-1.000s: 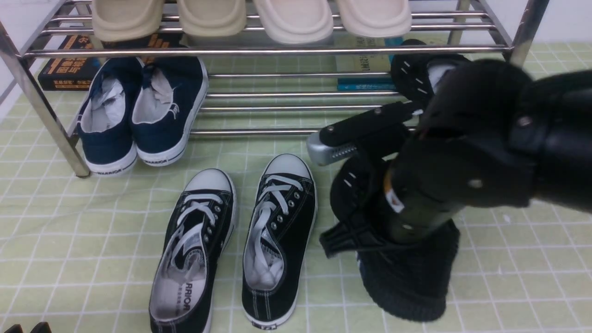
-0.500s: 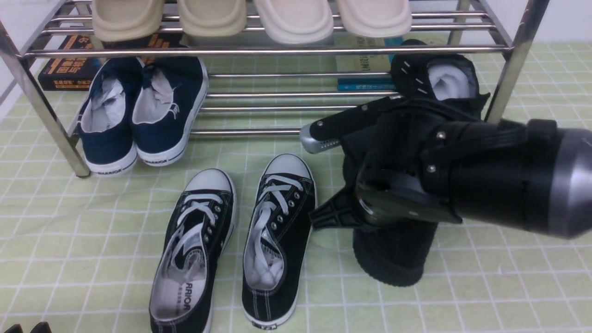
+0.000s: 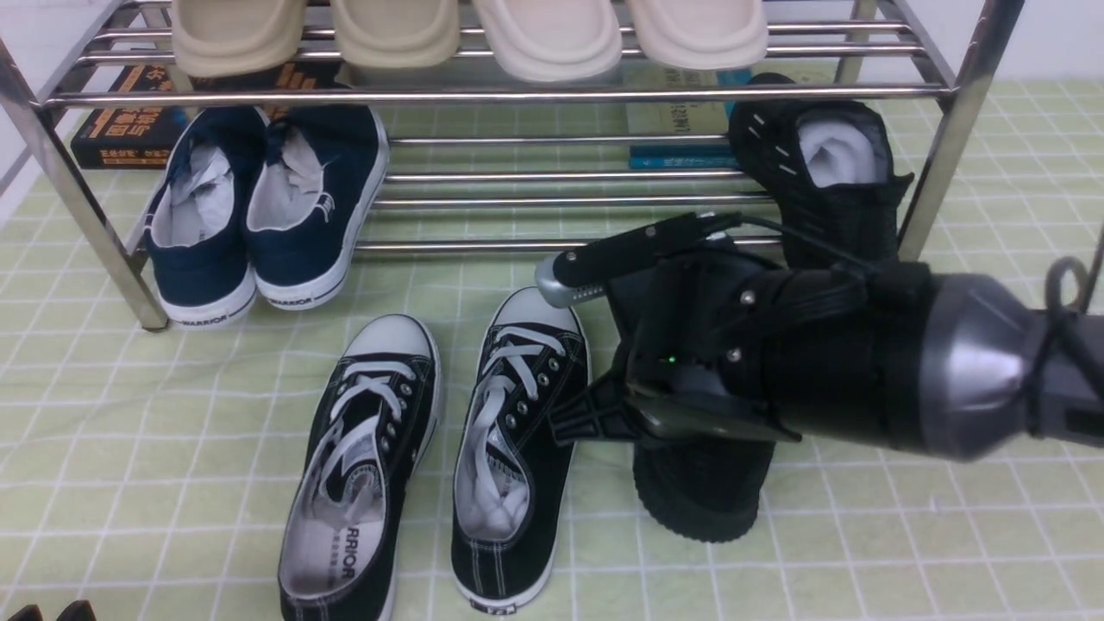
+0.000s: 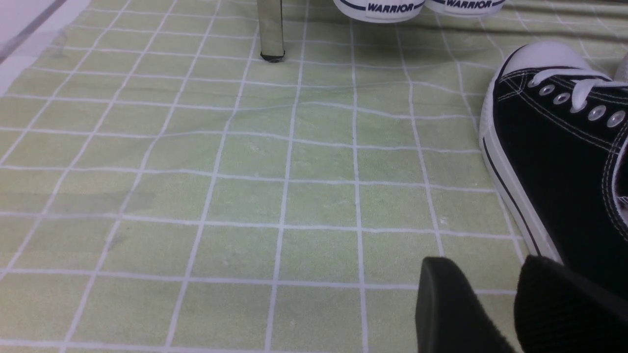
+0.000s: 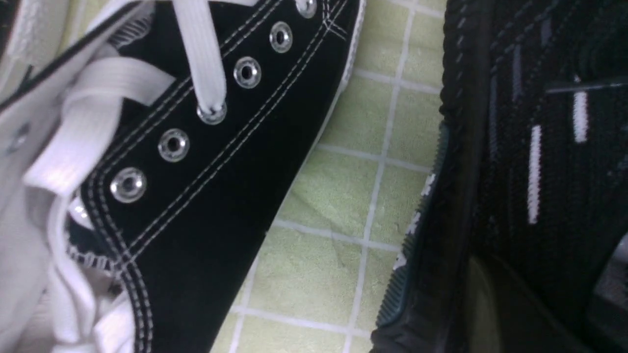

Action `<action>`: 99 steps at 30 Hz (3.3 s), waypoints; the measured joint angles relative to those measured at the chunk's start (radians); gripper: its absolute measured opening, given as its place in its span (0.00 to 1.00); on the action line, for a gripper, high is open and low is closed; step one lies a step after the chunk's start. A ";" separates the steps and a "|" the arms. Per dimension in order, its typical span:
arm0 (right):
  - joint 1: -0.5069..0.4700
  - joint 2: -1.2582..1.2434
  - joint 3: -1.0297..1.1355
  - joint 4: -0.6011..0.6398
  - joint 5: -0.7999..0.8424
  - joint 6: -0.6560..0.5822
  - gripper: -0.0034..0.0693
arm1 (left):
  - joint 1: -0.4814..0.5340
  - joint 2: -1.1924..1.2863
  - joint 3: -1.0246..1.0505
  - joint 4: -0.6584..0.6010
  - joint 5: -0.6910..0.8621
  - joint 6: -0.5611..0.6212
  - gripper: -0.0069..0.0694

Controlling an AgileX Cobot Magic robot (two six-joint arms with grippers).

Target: Take the shoes off the shelf with your hand from the green coffee tablecloth.

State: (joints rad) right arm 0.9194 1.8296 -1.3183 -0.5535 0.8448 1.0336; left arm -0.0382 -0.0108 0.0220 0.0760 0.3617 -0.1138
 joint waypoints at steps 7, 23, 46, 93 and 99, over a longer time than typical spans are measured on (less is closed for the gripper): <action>0.000 0.033 0.000 -0.003 -0.004 0.000 0.11 | 0.000 0.000 0.000 0.000 0.000 0.000 0.41; 0.000 0.034 -0.339 0.205 0.355 -0.391 0.59 | 0.000 0.000 0.000 0.000 0.000 -0.001 0.41; 0.000 -0.106 -0.179 0.427 0.388 -0.514 0.05 | 0.000 0.000 0.000 0.001 0.000 -0.001 0.41; -0.051 0.168 -0.321 0.418 0.375 -0.451 0.39 | 0.000 -0.001 0.000 0.003 0.000 -0.001 0.41; -0.052 0.189 -0.321 0.450 0.372 -0.484 0.11 | 0.000 -0.001 0.000 0.003 0.000 -0.001 0.41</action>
State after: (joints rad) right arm 0.8669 2.0189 -1.6390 -0.1031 1.2167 0.5491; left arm -0.0382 -0.0120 0.0220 0.0789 0.3620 -0.1146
